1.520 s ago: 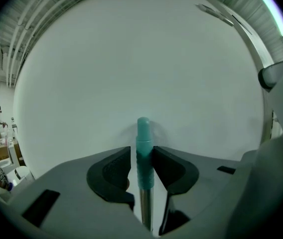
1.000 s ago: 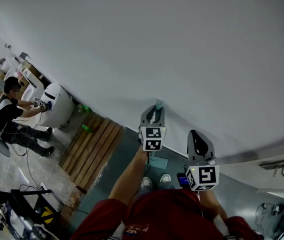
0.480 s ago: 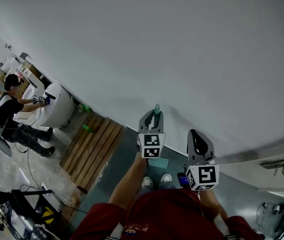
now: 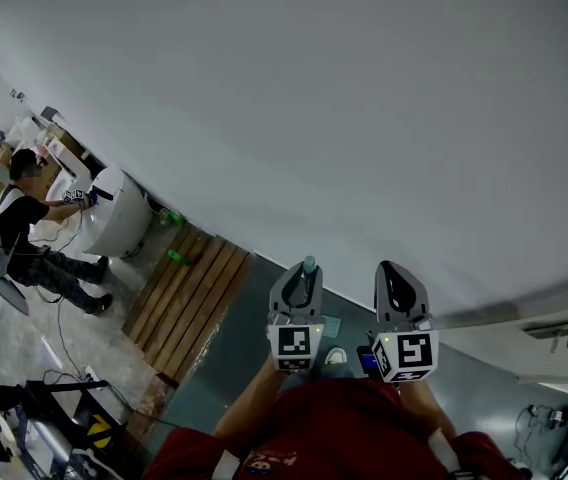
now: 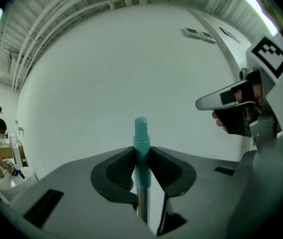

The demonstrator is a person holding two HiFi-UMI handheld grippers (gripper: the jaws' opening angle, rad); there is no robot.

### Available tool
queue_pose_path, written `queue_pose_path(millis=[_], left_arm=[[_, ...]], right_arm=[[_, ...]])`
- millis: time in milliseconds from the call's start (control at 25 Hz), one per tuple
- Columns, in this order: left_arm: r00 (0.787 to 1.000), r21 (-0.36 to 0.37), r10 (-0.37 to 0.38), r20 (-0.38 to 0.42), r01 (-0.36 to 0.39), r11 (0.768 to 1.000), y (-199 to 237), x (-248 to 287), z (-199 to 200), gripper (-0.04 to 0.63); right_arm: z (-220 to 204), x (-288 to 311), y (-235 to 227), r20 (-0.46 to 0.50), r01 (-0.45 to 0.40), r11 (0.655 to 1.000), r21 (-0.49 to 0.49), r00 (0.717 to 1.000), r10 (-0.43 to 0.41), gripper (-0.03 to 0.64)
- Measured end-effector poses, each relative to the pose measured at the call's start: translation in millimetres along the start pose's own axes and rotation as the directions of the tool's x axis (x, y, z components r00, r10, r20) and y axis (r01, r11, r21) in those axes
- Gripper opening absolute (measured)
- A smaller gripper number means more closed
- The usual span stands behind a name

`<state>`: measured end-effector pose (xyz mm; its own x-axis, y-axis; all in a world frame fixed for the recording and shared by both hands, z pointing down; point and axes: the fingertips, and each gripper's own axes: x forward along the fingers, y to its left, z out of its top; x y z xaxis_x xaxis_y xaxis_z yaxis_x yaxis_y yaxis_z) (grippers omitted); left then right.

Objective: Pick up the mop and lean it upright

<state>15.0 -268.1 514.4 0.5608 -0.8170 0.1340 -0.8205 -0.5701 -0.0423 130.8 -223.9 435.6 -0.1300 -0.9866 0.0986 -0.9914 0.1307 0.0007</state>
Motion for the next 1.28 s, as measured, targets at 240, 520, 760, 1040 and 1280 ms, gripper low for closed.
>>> queue_pose_path(millis=[240,520,760,1040,1280], left_arm=[[1.0,-0.001,0.007,0.024,-0.007,1.0,1.6,-19.0,0.4,0.11],[1.0,-0.018,-0.004,0.024,0.005,1.0,-1.2,-24.1,2.9,0.109],[0.998,-0.046,0.016,0.057,-0.013,0.999,1.1,-33.0,12.5,0.109],[0.99,-0.064,0.008,0.14,0.001,0.998,2.2,-48.6,76.2,0.109],[0.98,-0.071,0.014,0.197,0.0,0.997,6.6,-63.2,143.1,0.109]], right_arm=[[0.8,4.1,6.1,0.0,-0.008,1.0,0.0,1.0,0.008,0.02],[-0.8,7.1,10.8,-0.007,-0.018,1.0,-0.009,1.0,0.018,0.02],[0.0,5.0,5.5,-0.001,-0.005,1.0,-0.009,1.0,0.005,0.02],[-0.7,1.1,3.1,0.0,-0.009,1.0,-0.011,1.0,0.009,0.02],[7.3,3.3,9.1,0.013,-0.017,1.0,-0.009,1.0,0.017,0.02]])
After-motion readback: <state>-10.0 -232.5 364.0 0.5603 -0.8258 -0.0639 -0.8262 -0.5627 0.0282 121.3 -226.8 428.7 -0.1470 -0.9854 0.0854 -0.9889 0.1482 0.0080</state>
